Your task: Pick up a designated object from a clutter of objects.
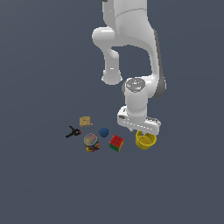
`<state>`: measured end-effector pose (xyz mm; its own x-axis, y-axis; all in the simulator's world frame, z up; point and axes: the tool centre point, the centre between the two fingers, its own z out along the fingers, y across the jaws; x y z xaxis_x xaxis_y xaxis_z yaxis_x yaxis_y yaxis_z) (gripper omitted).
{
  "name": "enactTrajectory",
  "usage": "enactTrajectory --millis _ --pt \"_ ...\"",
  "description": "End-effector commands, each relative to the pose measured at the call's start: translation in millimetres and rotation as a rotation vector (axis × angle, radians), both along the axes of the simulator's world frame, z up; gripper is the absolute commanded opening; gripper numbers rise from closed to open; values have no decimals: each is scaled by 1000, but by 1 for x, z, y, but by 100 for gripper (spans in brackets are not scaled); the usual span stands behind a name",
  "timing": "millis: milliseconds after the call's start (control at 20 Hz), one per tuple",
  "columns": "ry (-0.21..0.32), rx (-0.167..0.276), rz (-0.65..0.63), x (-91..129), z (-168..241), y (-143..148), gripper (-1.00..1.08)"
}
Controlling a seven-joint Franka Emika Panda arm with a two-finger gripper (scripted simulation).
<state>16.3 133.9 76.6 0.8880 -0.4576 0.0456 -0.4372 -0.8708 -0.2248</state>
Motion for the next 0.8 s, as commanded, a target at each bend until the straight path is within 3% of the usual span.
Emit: enactTrajectory --millis 0,150,200,750 --pt "0 0 -1 1 -7 1 28" --pt "0 0 -1 1 -9 2 28" --pt "0 0 -1 1 -9 2 -100" --pt "-1 0 -1 1 -9 2 -100"
